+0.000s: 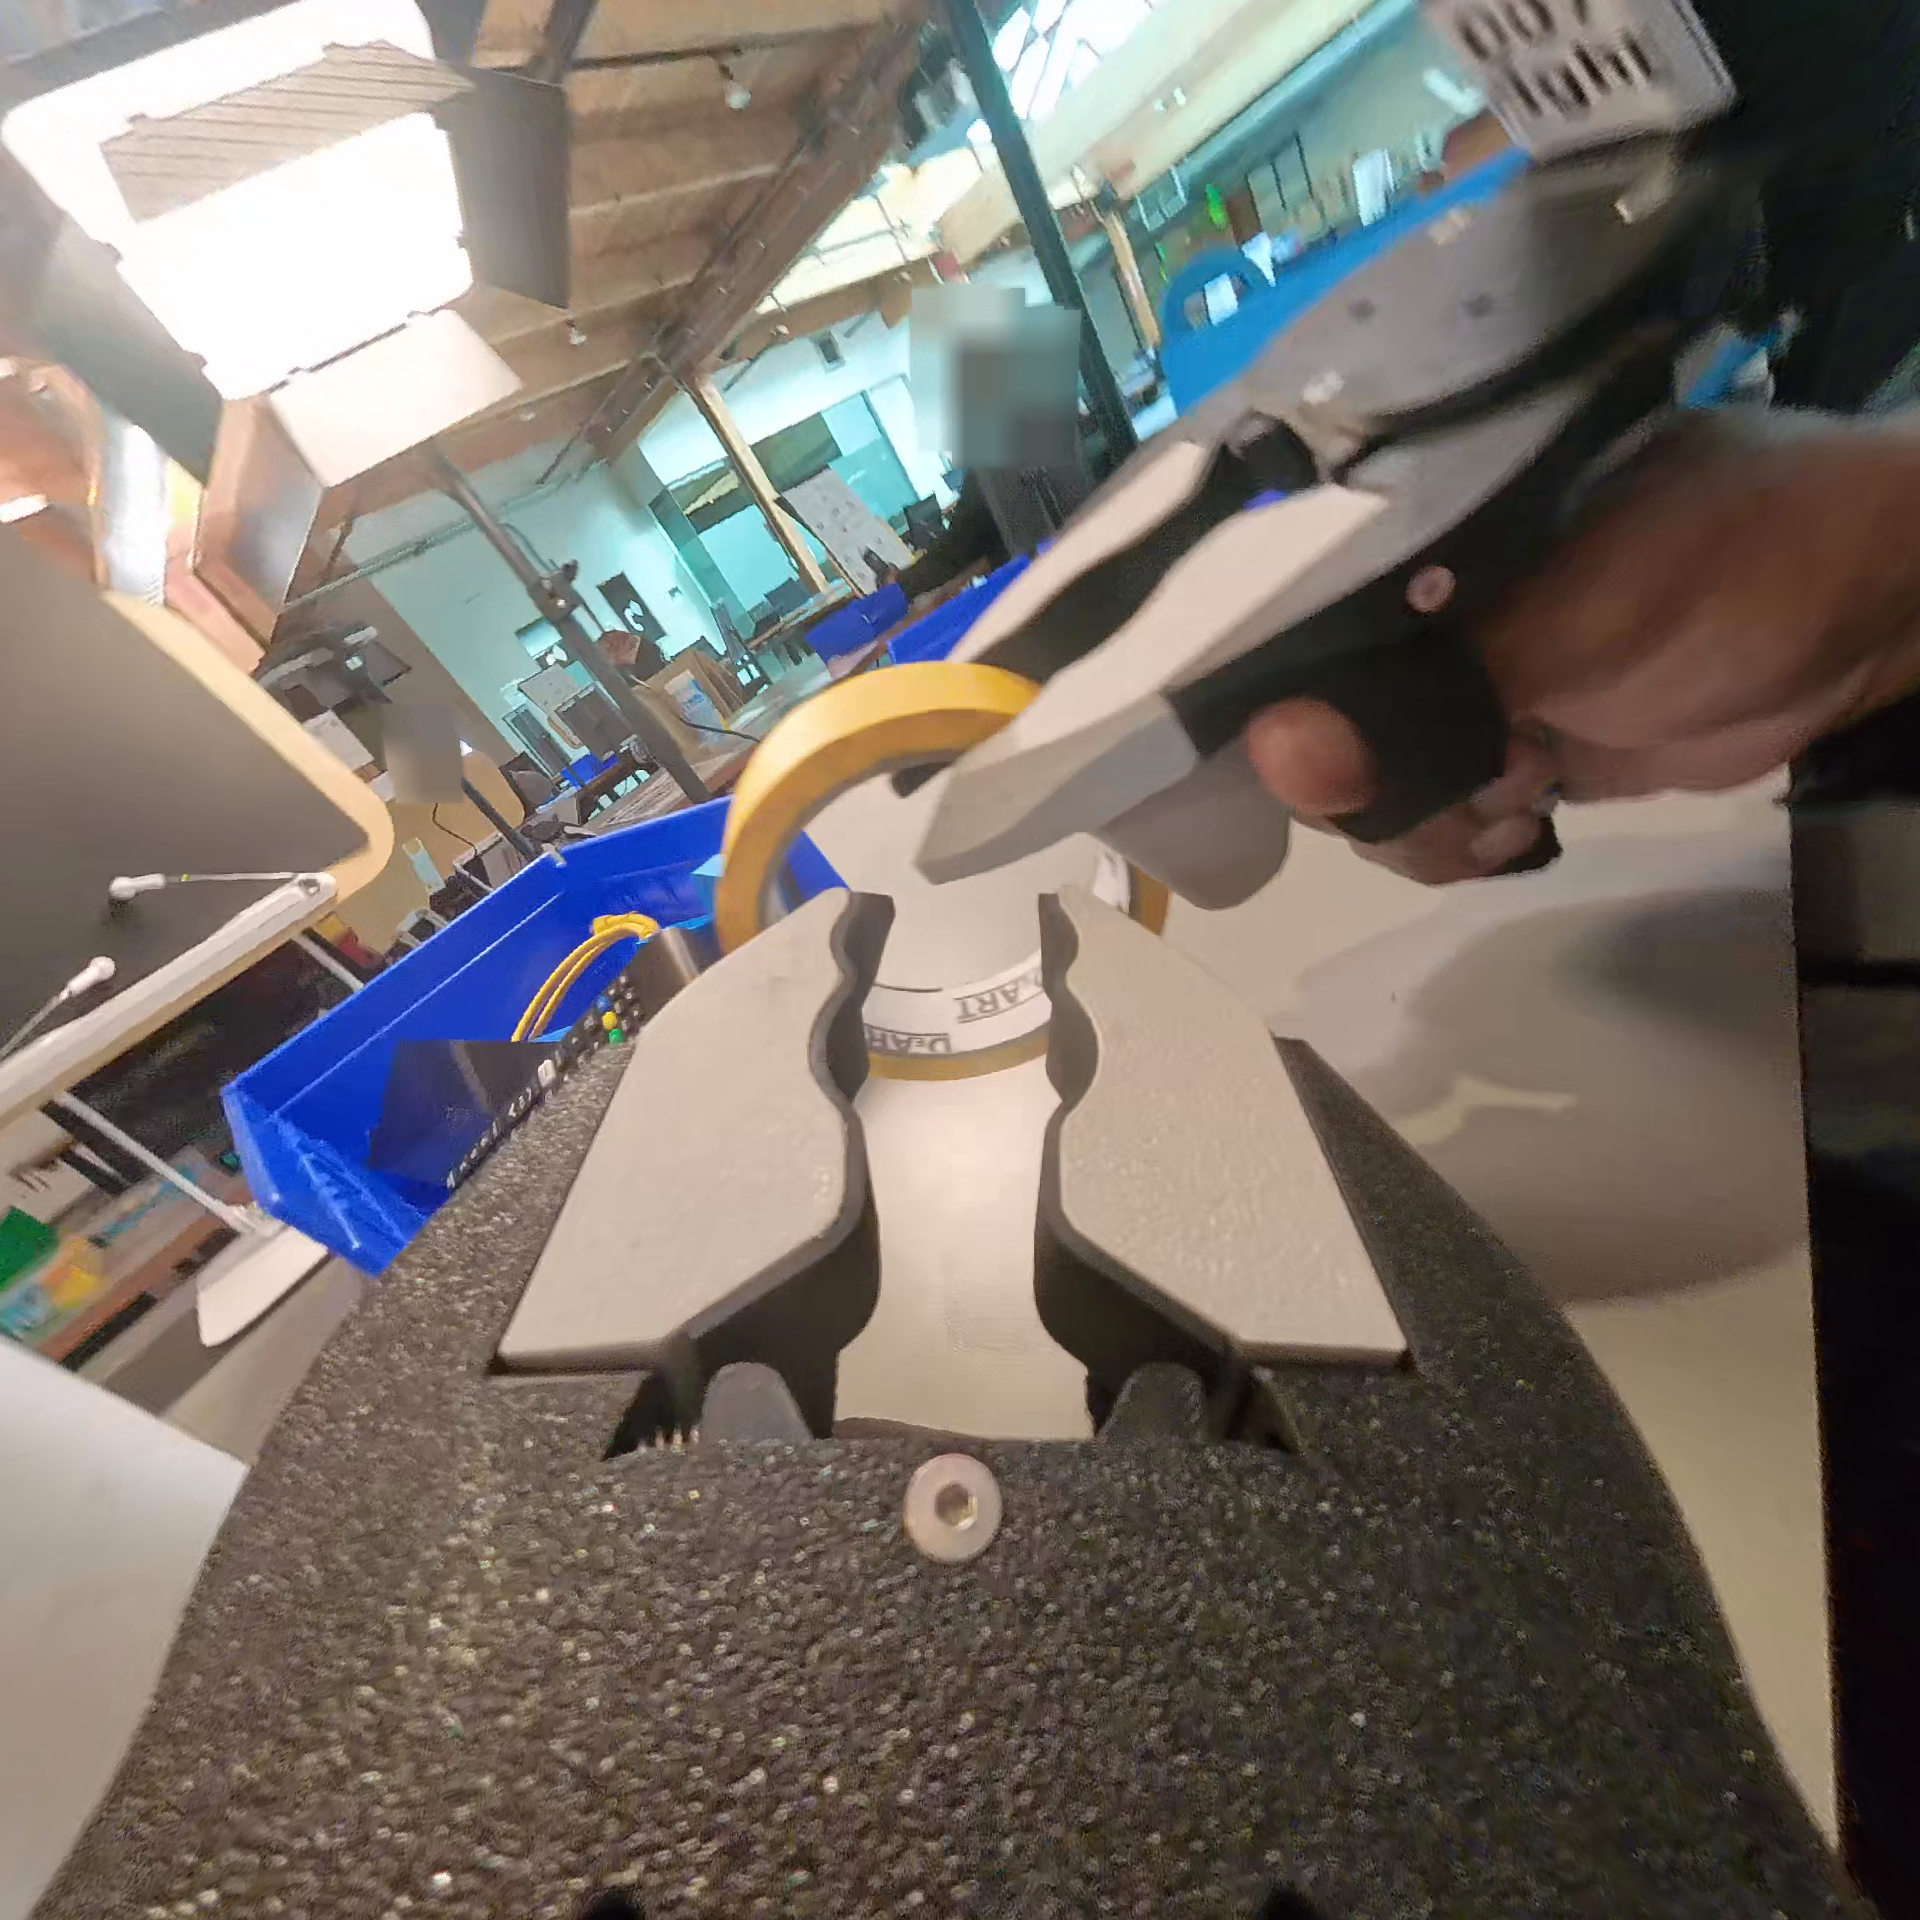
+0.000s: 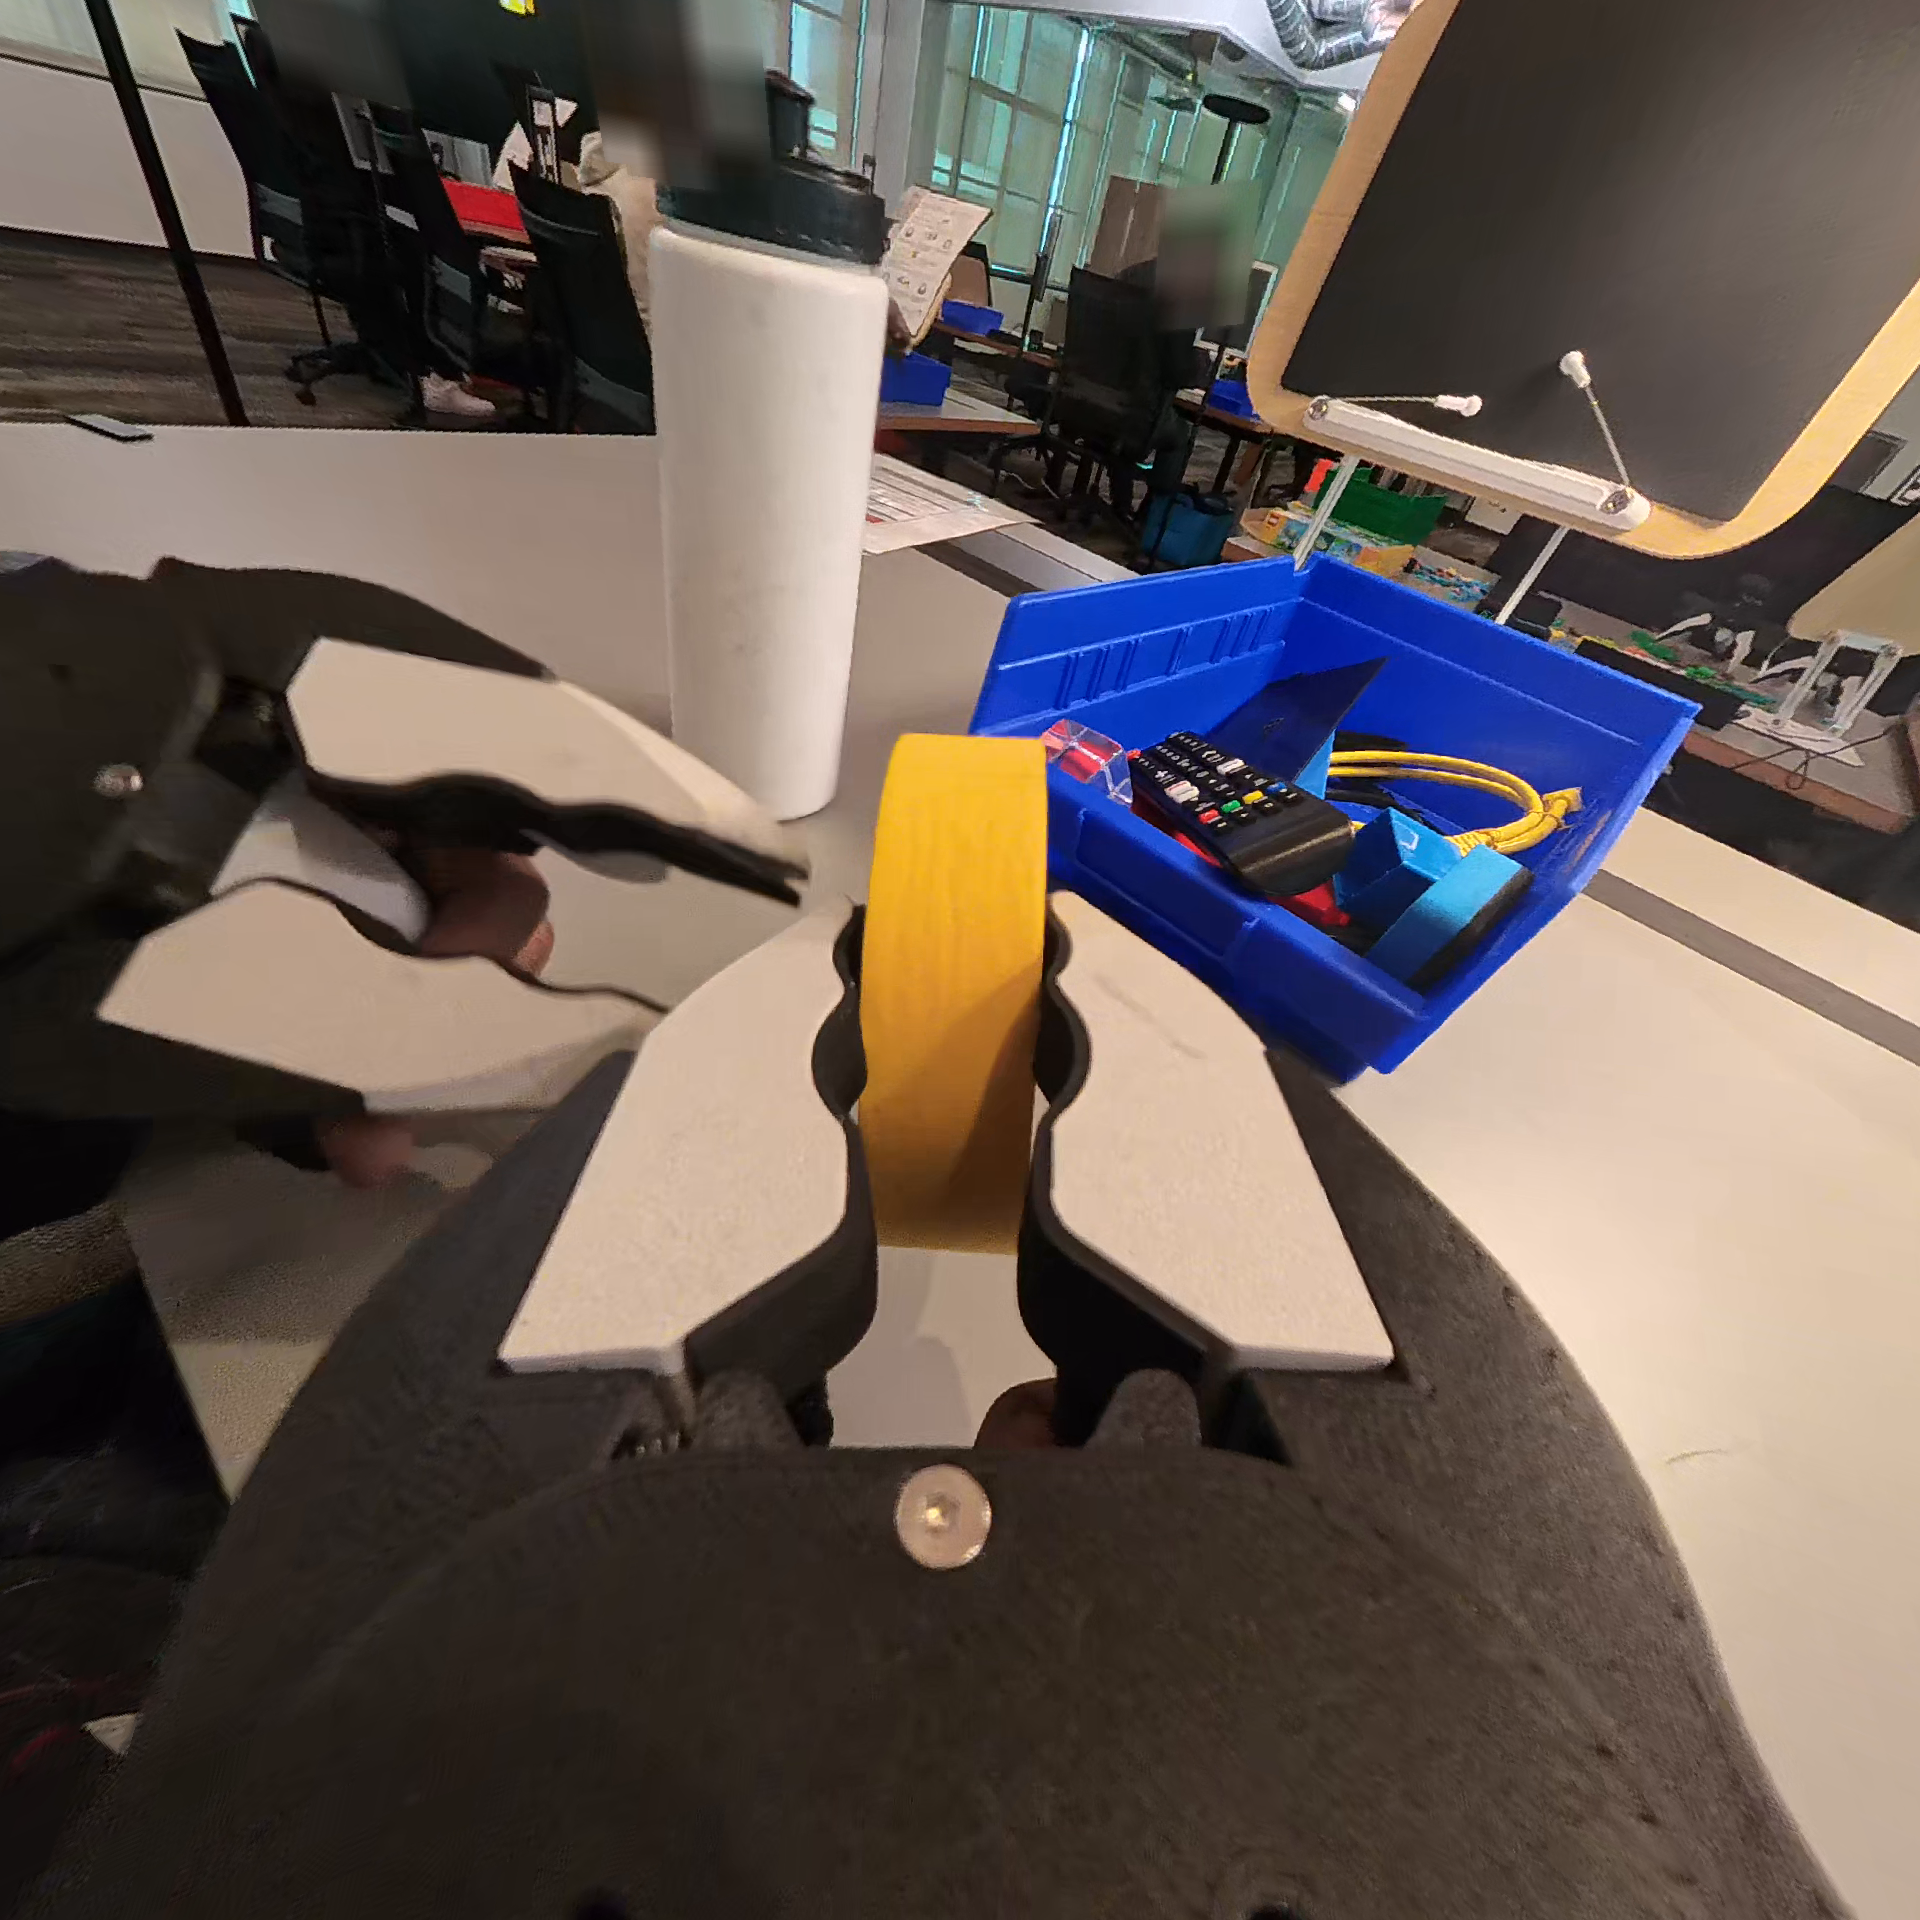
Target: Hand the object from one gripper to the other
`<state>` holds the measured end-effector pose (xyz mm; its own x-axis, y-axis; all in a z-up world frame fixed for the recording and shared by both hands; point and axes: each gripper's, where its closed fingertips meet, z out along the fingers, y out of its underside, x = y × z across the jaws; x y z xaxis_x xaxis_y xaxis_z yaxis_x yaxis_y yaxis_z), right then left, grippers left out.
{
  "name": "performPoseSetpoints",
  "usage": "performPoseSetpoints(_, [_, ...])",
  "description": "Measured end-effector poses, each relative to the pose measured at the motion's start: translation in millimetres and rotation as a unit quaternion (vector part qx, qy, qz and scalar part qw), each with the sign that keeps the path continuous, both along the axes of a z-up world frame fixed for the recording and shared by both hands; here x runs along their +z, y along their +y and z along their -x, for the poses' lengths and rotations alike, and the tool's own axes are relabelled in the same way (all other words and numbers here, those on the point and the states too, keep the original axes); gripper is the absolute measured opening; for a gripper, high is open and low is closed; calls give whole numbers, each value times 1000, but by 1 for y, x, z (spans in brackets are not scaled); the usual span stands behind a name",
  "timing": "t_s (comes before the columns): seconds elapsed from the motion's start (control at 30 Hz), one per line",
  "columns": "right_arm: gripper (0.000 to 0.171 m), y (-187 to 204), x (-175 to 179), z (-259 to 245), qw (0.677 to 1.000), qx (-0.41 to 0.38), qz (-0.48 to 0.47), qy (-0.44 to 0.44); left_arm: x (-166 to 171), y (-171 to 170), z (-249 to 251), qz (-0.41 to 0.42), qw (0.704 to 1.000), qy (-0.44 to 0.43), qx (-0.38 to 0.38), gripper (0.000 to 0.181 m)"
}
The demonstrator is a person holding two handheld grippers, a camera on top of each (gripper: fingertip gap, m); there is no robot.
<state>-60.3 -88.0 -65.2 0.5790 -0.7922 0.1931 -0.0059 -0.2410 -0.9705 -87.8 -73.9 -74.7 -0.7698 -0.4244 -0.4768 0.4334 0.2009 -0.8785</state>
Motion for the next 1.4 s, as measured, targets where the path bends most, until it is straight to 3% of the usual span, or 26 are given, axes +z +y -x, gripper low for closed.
performPoseSetpoints(0.2, [29,-2,11,4,998,54,-37,-19,20,21,-17,94,993,71,2,41])
performPoseSetpoints(0.37, [29,-4,41,39,957,227,-156,-87,26,27,-13,140,976,154,-63,56])
performPoseSetpoints(0.5, [29,-21,74,72,901,320,-262,-128,31,22,4,198,909,311,-197,66])
performPoseSetpoints(0.57, [29,-22,76,76,894,334,-272,-127,29,15,18,191,875,365,-255,69])
performPoseSetpoints(0.73, [29,-5,64,76,905,337,-236,-110,29,6,38,163,886,331,-280,72])
performPoseSetpoints(0.83, [29,8,57,79,906,348,-221,-96,32,8,42,165,885,321,-293,55])
performPoseSetpoints(0.93, [29,17,50,79,912,346,-199,-93,34,11,43,174,886,311,-296,33])
performPoseSetpoints(1.07, [30,15,47,66,926,310,-199,-86,34,11,33,180,903,290,-260,29])
performPoseSetpoints(1.2, [31,6,41,39,958,212,-165,-104,33,15,16,168,947,216,-171,28])
performPoseSetpoints(1.3, [34,-4,32,18,980,102,-82,-152,30,21,-2,152,973,157,-77,28])
performPoseSetpoints(1.4, [43,-14,26,3,978,-4,19,-208,25,24,-14,125,986,109,2,28])
